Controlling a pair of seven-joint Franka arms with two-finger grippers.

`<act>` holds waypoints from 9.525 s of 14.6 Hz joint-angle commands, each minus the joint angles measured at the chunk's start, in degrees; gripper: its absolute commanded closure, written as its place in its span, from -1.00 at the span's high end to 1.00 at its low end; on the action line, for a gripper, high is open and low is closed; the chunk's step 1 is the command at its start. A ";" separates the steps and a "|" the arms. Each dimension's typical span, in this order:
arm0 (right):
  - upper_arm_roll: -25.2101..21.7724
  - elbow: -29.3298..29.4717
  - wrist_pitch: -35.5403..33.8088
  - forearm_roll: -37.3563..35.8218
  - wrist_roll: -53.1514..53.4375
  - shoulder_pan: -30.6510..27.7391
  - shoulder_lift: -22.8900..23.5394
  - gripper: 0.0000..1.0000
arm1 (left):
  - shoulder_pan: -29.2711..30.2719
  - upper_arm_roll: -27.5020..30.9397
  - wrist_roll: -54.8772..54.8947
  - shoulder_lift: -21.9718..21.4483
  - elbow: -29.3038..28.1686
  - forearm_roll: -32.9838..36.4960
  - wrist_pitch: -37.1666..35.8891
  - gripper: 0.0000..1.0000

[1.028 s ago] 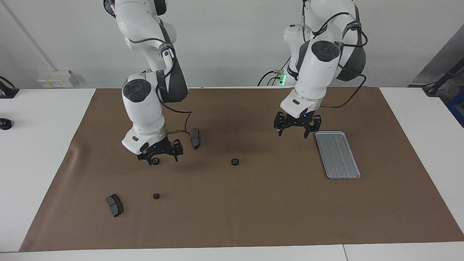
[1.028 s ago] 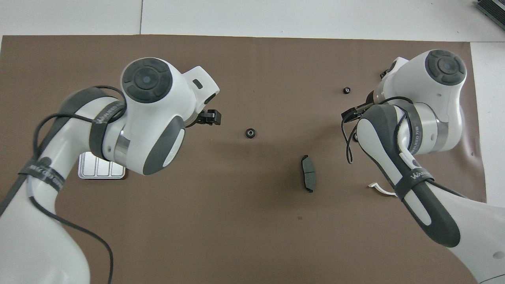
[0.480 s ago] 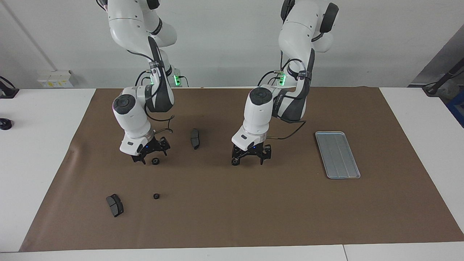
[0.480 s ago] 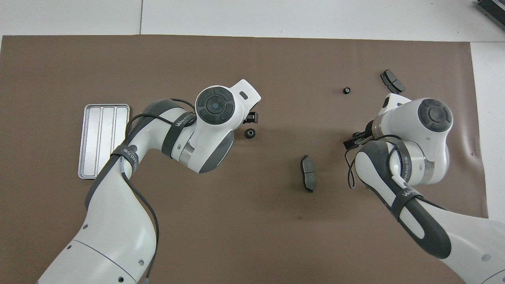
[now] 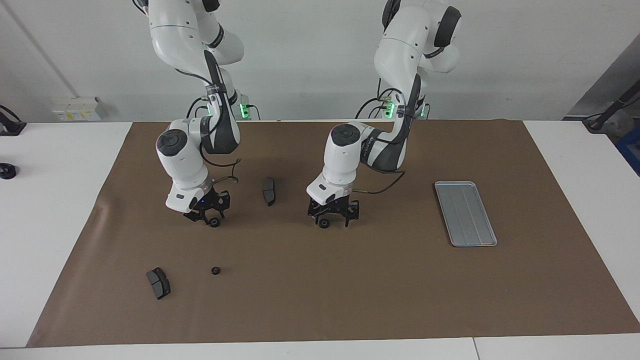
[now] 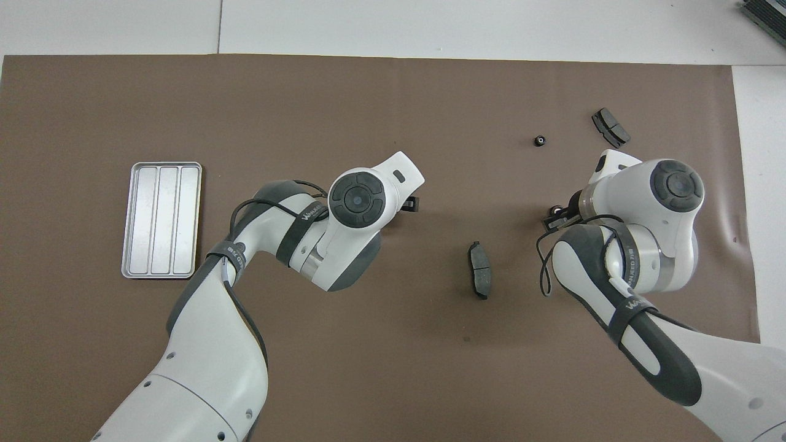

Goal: Pick bearing gear from pile to tray
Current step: 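Grasp the bearing with the left gripper while the right gripper reaches another, then carry the bearing to the tray with the left gripper while the right gripper carries another, then release the bearing onto the tray with the left gripper while the right gripper withdraws, then grasp the mid-table bearing with the left gripper while the right gripper grasps the third, then place the bearing on the tray with the left gripper while the right gripper carries another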

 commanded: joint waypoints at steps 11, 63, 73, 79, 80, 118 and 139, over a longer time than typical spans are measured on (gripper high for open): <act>0.88 -2.47 3.48 2.04 -0.29 -1.52 -0.82 -1.00 | -1.76 1.22 -5.32 -2.34 -3.00 -0.53 2.02 -0.76; 0.00 34.97 -7.34 -1.82 19.14 0.42 21.68 0.18 | 29.55 1.57 8.03 -27.14 -21.83 2.01 -10.20 1.00; 0.00 34.10 -5.23 -1.91 19.14 0.41 22.29 -0.03 | 10.48 1.48 7.53 -17.92 -8.39 2.19 -12.03 1.00; 0.00 32.07 -3.29 -1.74 19.14 0.15 22.12 -0.04 | 3.18 1.66 -1.44 -3.84 9.38 1.76 -18.11 0.90; 0.00 32.16 -3.29 -1.74 19.14 0.15 22.12 -0.11 | 2.38 1.66 -2.84 -2.10 10.95 2.10 -18.72 0.78; 0.00 24.34 -15.16 4.41 39.61 13.40 7.61 -1.00 | 4.64 4.29 -9.36 -7.86 -0.35 0.70 -16.44 -1.00; -2.38 26.10 -8.37 -6.75 55.63 18.28 7.37 1.00 | 36.74 3.68 18.06 -14.38 -17.24 0.17 1.40 -1.00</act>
